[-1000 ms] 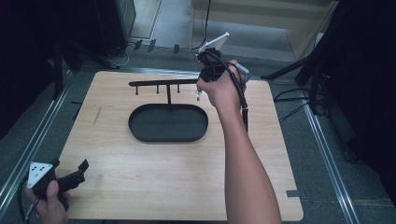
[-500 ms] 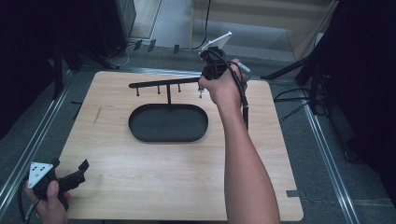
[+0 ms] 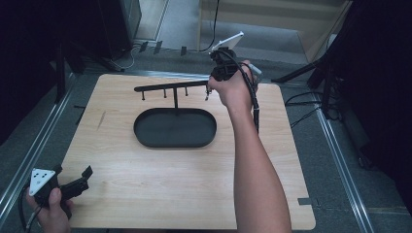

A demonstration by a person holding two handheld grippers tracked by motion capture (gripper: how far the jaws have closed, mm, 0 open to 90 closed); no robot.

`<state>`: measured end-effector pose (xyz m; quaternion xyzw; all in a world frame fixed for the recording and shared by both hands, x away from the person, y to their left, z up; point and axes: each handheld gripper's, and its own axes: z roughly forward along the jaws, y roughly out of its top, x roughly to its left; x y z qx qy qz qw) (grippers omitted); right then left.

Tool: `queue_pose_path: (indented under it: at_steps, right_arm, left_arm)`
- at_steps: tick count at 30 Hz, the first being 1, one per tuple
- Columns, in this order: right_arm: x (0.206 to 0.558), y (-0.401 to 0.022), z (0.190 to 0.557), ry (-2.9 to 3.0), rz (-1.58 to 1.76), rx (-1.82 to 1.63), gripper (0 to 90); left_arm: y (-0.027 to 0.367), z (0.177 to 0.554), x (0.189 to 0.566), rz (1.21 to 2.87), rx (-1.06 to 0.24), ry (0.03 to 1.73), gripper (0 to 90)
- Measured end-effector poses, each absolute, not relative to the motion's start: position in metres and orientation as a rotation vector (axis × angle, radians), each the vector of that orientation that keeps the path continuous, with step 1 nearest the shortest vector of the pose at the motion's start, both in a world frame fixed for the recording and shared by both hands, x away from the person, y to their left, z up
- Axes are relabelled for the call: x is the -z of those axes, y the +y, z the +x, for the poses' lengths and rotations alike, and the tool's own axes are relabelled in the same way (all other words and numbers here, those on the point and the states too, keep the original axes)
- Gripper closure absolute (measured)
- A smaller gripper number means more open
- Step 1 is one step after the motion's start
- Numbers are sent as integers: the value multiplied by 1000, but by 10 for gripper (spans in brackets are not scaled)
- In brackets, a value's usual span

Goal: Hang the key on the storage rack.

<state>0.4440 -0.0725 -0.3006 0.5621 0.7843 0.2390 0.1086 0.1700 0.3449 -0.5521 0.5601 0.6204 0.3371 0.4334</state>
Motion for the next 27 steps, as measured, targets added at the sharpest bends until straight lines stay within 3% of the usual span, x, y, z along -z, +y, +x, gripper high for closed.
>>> queue_pose_path:
  at_steps: [9, 27]
  right_arm:
    - [311, -81, 447, 2311, 1668, -717, 870]
    - [362, -109, 426, 2301, 1696, -580, 659]
  left_arm:
    - [344, 170, 552, 1405, -844, 1543, 0]
    - [343, 171, 552, 1410, -849, 1537, 0]
